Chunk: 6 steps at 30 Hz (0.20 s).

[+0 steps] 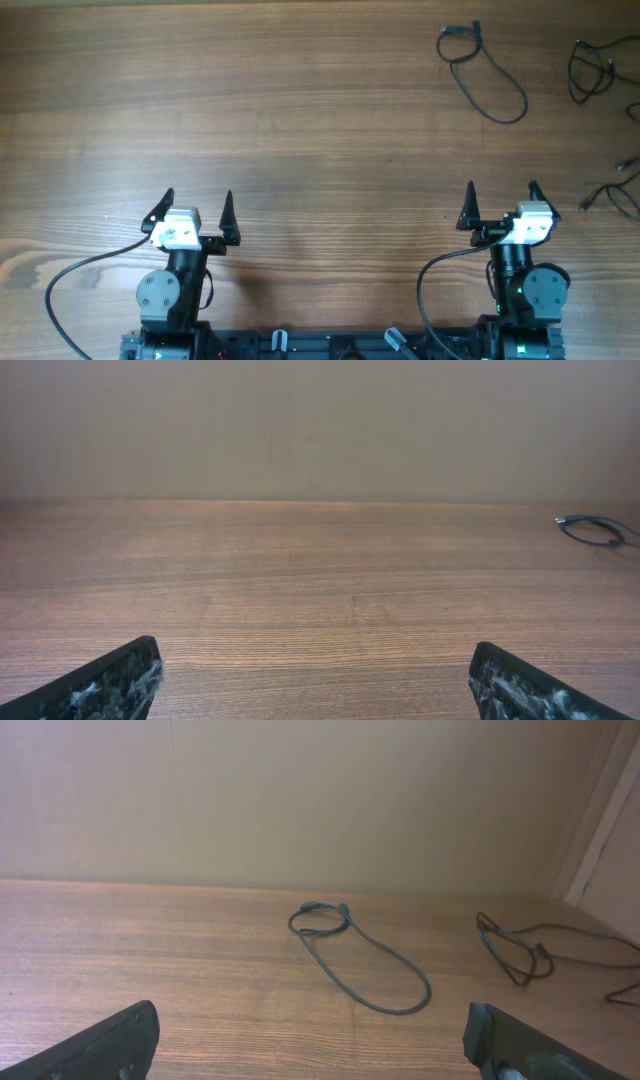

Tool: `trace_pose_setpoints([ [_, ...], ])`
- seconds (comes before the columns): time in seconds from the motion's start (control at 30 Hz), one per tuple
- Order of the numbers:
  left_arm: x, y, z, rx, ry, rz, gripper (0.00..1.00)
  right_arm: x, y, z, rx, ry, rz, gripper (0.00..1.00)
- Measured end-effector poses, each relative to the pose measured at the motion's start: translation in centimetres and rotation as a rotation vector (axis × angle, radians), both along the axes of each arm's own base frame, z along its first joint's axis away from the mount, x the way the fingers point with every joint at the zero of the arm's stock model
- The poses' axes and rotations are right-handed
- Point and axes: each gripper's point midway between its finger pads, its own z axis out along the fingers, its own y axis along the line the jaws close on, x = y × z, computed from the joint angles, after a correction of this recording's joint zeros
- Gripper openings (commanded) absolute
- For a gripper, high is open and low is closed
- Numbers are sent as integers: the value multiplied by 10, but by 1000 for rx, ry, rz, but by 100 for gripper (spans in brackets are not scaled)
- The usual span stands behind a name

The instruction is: Untangle cables

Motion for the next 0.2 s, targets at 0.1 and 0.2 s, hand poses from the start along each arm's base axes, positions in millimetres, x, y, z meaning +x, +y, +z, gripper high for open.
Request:
trace_pose_setpoints([
  [0.1, 0, 0, 0, 0, 0, 0, 100, 0, 0, 0, 0, 0, 0, 100],
  [0.2, 0, 0, 0, 0, 0, 0, 100, 0, 0, 0, 0, 0, 0, 100],
])
